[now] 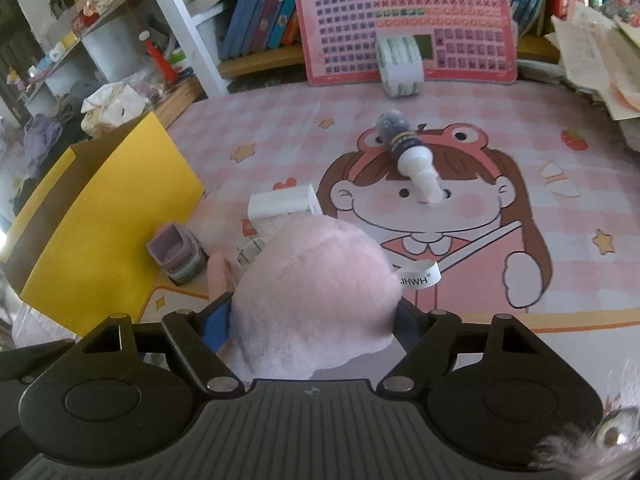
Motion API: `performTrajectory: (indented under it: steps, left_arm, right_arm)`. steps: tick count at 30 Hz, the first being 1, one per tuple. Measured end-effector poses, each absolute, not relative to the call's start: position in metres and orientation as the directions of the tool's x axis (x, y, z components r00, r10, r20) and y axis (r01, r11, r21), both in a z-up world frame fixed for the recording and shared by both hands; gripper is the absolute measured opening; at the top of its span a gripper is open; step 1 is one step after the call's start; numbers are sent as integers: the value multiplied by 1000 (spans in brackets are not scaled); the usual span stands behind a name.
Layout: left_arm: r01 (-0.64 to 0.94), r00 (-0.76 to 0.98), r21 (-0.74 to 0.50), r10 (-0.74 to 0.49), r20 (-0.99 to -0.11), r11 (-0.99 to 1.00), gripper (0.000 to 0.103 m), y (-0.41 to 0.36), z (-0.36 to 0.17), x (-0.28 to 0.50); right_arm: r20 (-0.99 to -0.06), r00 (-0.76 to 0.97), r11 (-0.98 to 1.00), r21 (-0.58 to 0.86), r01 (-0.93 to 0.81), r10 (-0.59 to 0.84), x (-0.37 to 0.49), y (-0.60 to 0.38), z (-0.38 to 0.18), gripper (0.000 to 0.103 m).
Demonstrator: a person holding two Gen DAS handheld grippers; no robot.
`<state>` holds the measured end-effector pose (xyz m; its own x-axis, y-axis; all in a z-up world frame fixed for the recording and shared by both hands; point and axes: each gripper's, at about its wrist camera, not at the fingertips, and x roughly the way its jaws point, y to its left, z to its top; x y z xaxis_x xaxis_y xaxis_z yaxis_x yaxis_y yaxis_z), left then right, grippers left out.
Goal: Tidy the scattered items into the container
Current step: 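Lift and carry the pig and card with both tools over the yellow box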
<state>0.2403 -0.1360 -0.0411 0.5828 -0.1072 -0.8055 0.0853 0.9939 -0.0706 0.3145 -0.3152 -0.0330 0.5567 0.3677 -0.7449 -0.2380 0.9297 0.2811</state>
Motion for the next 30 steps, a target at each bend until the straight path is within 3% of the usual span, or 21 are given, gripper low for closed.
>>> performTrajectory:
  steps: [14, 30]
  left_arm:
    - [265, 622, -118, -263, -738, 957, 52, -121, -24, 213]
    - [250, 638, -146, -276, -719, 957, 52, 26, -19, 118]
  right_arm:
    - [-723, 653, 972, 218, -93, 225, 252, -310, -10, 79]
    - [-737, 660, 984, 174, -24, 146, 155, -172, -14, 79]
